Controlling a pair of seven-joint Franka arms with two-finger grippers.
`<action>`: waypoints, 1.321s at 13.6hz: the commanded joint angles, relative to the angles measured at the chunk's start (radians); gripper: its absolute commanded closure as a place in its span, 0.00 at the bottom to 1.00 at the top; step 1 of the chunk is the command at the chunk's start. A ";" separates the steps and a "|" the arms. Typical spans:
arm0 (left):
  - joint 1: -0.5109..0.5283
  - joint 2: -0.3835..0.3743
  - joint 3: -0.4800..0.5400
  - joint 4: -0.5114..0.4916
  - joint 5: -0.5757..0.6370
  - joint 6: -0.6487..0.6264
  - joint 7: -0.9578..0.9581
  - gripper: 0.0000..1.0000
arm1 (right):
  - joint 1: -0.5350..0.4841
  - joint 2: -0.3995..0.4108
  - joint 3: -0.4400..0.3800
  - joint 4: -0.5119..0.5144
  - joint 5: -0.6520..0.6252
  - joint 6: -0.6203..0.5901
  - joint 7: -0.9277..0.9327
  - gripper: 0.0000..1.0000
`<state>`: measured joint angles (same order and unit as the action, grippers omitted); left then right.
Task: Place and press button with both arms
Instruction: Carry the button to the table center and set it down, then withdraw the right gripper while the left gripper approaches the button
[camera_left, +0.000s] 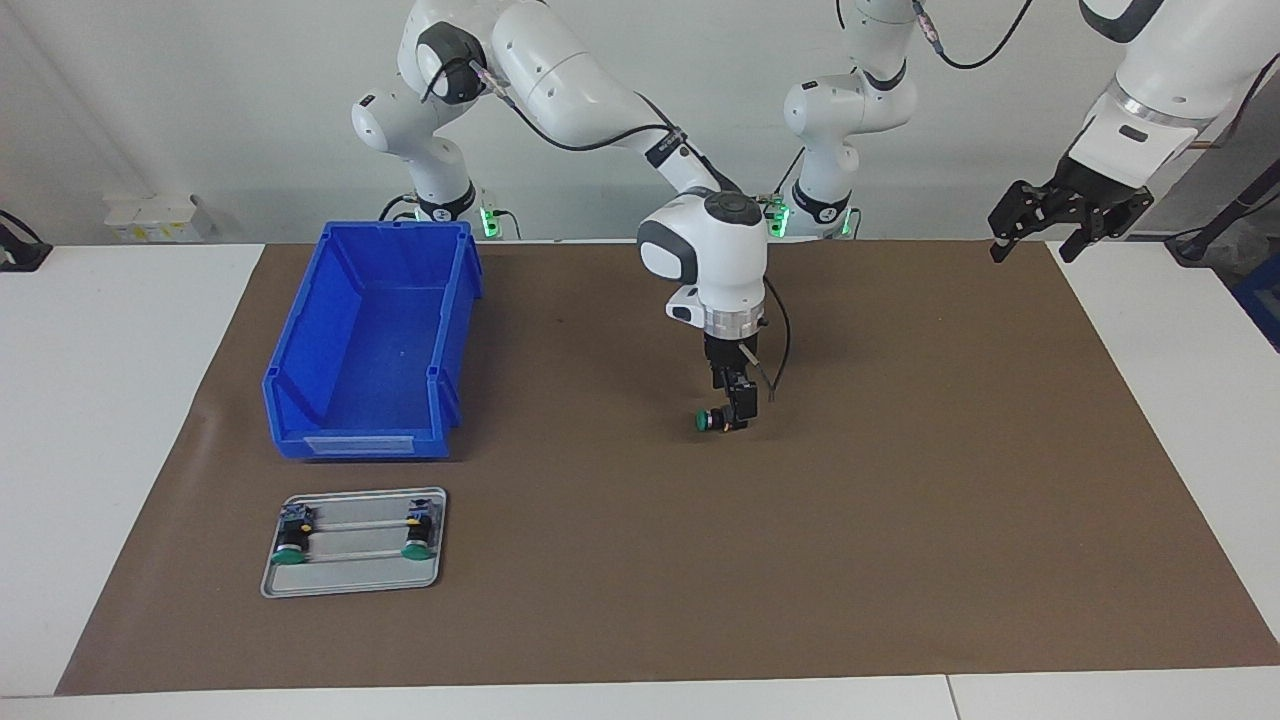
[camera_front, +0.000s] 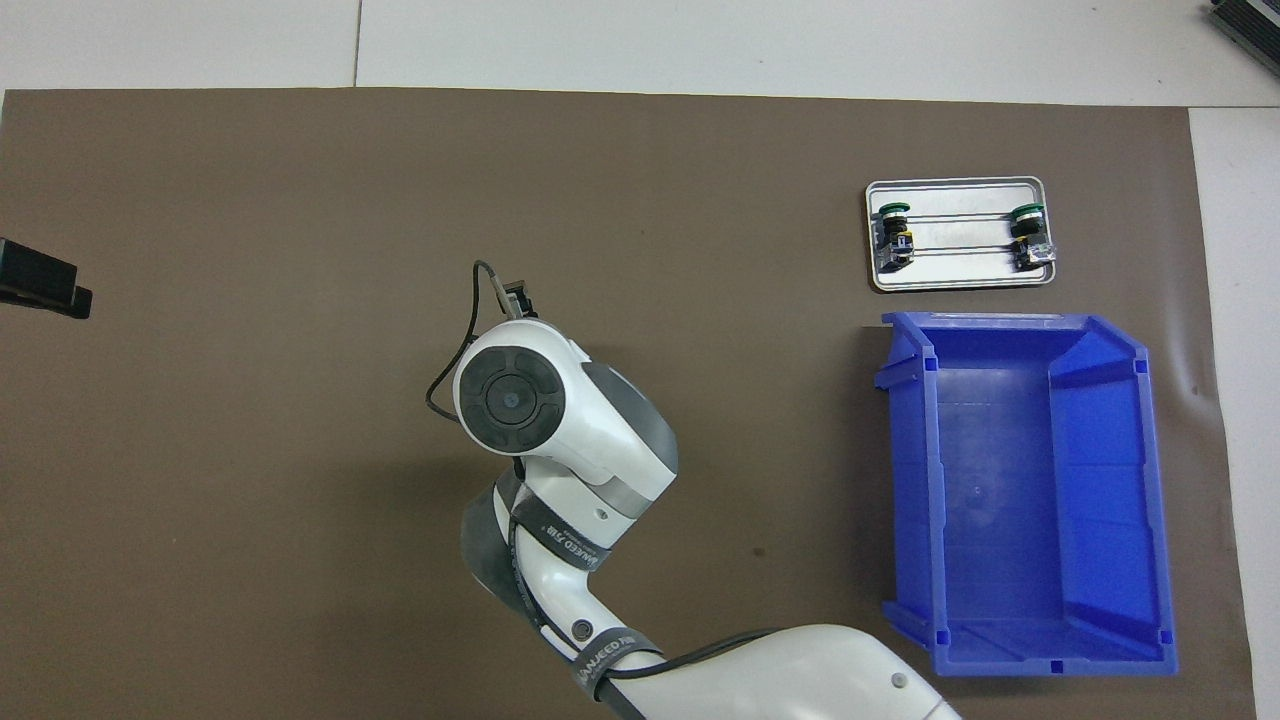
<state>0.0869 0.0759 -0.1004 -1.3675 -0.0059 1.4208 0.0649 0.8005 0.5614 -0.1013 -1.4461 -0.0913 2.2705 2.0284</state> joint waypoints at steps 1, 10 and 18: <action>-0.012 -0.016 -0.011 -0.025 -0.009 0.062 0.060 0.16 | -0.087 -0.182 0.008 -0.131 -0.015 -0.052 -0.286 0.00; -0.167 0.007 -0.018 -0.295 -0.109 0.435 0.557 0.25 | -0.472 -0.409 0.008 -0.169 -0.004 -0.229 -1.265 0.00; -0.326 0.079 -0.018 -0.530 -0.112 0.860 0.840 0.36 | -0.635 -0.622 -0.006 -0.149 0.022 -0.520 -1.702 0.00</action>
<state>-0.2067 0.1730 -0.1332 -1.8337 -0.1066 2.1968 0.8330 0.1804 0.0044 -0.1063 -1.5728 -0.0893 1.7998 0.3762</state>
